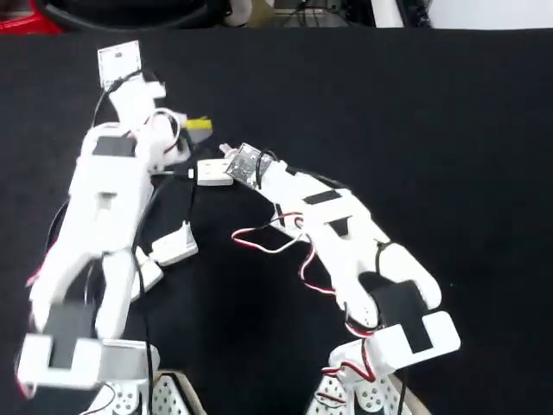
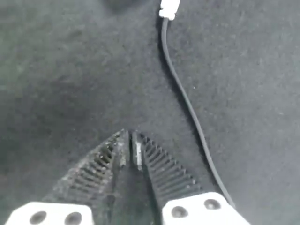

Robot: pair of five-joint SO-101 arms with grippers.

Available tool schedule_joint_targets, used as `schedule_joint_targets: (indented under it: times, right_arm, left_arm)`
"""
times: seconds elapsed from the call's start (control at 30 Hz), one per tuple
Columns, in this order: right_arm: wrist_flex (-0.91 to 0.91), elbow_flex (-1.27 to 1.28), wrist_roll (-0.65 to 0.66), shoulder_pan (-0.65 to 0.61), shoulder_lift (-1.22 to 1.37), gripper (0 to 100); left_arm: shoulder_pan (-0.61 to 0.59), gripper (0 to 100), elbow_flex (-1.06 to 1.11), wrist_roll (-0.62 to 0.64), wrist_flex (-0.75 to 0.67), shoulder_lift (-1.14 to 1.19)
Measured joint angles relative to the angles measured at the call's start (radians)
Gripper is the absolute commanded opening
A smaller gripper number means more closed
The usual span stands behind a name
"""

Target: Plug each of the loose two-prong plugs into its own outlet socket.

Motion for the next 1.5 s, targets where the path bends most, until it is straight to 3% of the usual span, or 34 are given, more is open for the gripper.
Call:
schedule_joint_targets:
  times: [0.33,0.5,0.63,0.97,1.2,1.37,1.5]
  right_arm:
    - [0.005,0.008,0.000,0.014,-0.023,1.1]
    - [0.006,0.008,0.000,0.017,-0.023,1.1]
    - [0.054,0.003,-0.040,0.066,-0.058,1.1]
    - [0.212,-0.008,-0.051,0.097,-0.184,1.1]
    - [0.325,-0.150,0.000,0.095,-0.187,2.7]
    - [0.224,-0.209,-0.054,0.009,-0.107,15.5]
    - [0.081,-0.236,-0.124,-0.060,0.025,15.8]
  left_arm:
    - [-0.051,34,-0.422,-0.080,0.132,0.554]
    - [-0.066,33,-0.629,-0.083,0.285,0.723]
    - [-0.066,26,-0.789,-0.084,0.425,0.819]
    - [-0.068,25,-1.013,-0.144,0.735,0.908]
    - [-0.068,25,-1.045,-0.198,0.829,0.908]
    - [-0.107,25,-1.086,-0.199,0.848,0.910]
    - [-0.161,25,-1.165,-0.199,0.901,0.910]
